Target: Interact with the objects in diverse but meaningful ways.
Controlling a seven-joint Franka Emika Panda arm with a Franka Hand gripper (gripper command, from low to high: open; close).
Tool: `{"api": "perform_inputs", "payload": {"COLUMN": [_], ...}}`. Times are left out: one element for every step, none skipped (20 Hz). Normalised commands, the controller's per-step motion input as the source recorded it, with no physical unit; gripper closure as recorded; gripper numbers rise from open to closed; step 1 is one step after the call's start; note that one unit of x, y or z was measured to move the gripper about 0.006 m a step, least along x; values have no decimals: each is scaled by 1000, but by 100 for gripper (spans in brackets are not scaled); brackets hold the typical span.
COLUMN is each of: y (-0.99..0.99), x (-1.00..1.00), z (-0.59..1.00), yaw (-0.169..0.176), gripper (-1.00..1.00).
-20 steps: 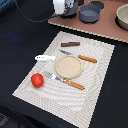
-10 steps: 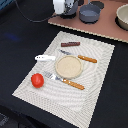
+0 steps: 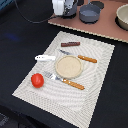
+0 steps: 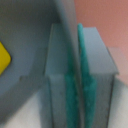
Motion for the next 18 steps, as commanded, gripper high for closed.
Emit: {"api": "perform_inputs", "payload": {"y": [329, 329, 314, 300, 300, 277, 283, 343, 354, 354, 391, 423, 371, 360, 349, 323, 300, 291], "x": [120, 134, 114, 100, 100, 74, 106, 166, 163, 146, 174, 174, 129, 126, 100, 69, 60, 49], "z": [-94, -89, -83, -51, -3, 0, 40, 111, 257, 377, 477, 560, 591, 586, 574, 609, 631, 654], "yaw": [0, 0, 0, 0, 0, 0, 0, 0, 0, 0, 0, 0, 0, 0, 0, 0, 0, 0], "gripper": [100, 100, 100, 100, -100, -100, -100, -100, -100, -100, -100, -100, -100, -100, -100, -100, -100, -100]}}
